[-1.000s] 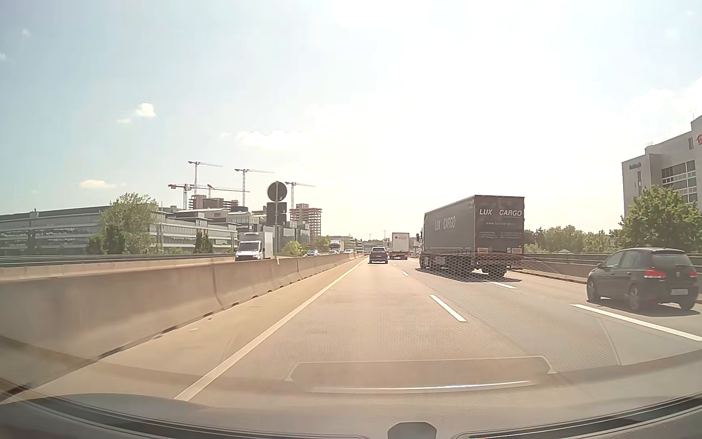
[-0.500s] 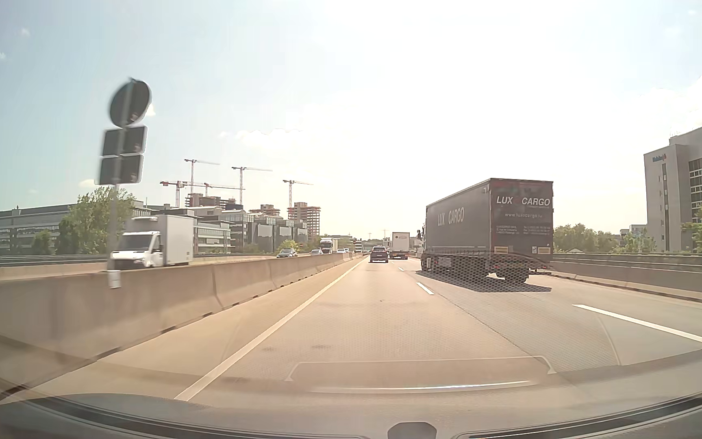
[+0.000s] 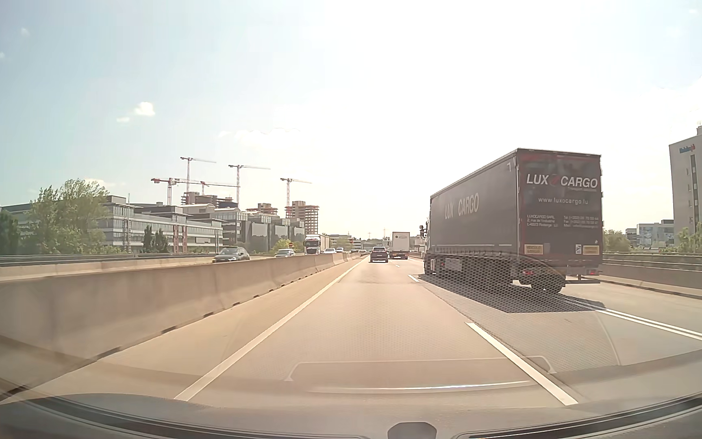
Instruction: Follow the waypoints while adhering to traffic rules and regulations
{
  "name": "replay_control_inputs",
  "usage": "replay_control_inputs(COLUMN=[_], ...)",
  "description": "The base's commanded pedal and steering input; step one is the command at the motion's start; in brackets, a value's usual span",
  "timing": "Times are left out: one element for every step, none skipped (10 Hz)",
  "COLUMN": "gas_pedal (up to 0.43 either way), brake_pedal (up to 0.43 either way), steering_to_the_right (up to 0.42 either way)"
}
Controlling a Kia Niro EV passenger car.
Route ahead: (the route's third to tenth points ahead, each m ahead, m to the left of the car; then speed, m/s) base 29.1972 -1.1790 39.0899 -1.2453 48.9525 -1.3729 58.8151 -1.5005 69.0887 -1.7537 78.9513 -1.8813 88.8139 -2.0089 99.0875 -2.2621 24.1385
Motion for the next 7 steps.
replay_control_inputs(gas_pedal=[0.138, 0.138, 0.138, 0.138, 0.138, 0.138, 0.157], brake_pedal=[0.030, 0.030, 0.030, 0.030, 0.030, 0.030, 0.030], steering_to_the_right=[0.001, 0.001, 0.001, 0.001, 0.001, 0.000, -0.001])
